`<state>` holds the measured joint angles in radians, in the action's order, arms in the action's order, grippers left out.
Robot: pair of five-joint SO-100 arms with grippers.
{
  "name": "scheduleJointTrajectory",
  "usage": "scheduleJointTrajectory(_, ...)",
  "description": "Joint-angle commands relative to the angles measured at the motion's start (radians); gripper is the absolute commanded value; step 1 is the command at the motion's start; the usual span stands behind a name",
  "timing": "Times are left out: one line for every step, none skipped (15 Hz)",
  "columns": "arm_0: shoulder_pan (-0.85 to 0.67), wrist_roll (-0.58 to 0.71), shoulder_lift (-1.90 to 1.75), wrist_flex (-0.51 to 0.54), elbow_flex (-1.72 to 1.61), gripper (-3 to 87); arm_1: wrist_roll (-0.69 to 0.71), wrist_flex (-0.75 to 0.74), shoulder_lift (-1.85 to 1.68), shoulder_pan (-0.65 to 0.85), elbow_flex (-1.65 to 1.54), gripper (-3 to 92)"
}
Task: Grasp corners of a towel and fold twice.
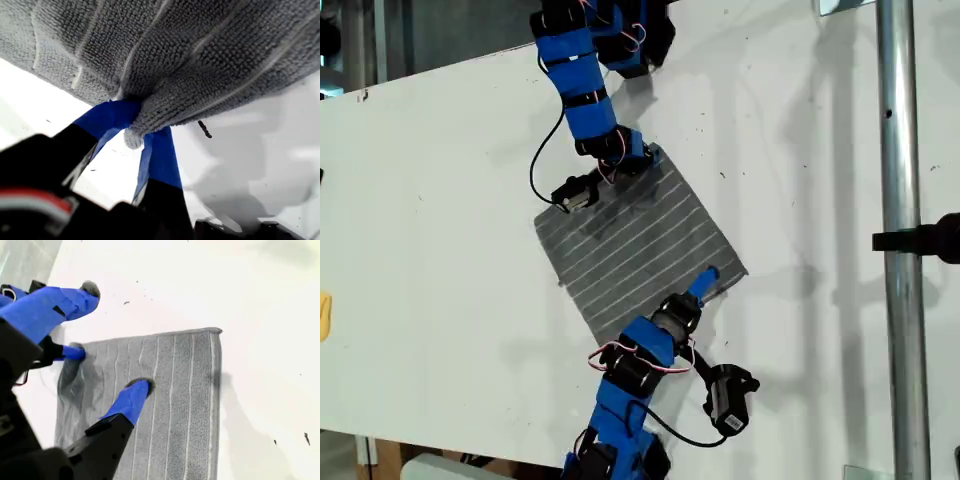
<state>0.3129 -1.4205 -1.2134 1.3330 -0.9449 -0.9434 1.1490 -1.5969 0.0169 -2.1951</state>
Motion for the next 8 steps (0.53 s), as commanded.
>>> scheduleJointTrajectory(-0.005, 0.049, -0.003, -0.028, 0.038, 30.5, 0.012, -0.009, 0.006, 0.006, 0.005, -0.2)
scheduleJointTrajectory(-0.006, 0.052, 0.037, -0.048, 0.037, 28.9, 0.012, -0.009, 0.006, 0.008, 0.005, -0.2)
scheduleJointTrajectory(-0.006, 0.044, 0.087, -0.075, 0.037, 28.1, 0.012, -0.009, 0.006, 0.008, 0.005, -0.2)
scheduleJointTrajectory(-0.006, 0.043, 0.156, -0.103, 0.057, 27.5, 0.012, -0.009, 0.006, 0.008, 0.005, -0.2)
scheduleJointTrajectory(-0.003, 0.040, 0.215, -0.143, 0.063, 26.9, 0.012, -0.009, 0.006, 0.008, 0.005, -0.2)
scheduleJointTrajectory(0.002, 0.037, 0.268, -0.173, 0.072, 26.4, 0.012, -0.009, 0.008, 0.009, 0.005, -0.2)
scheduleJointTrajectory(0.003, 0.035, 0.314, -0.199, 0.078, 25.9, 0.012, -0.009, 0.008, 0.011, 0.005, -0.2)
scheduleJointTrajectory(0.003, 0.026, 0.357, -0.210, 0.087, 25.8, 0.014, -0.009, 0.008, 0.012, 0.005, -0.2)
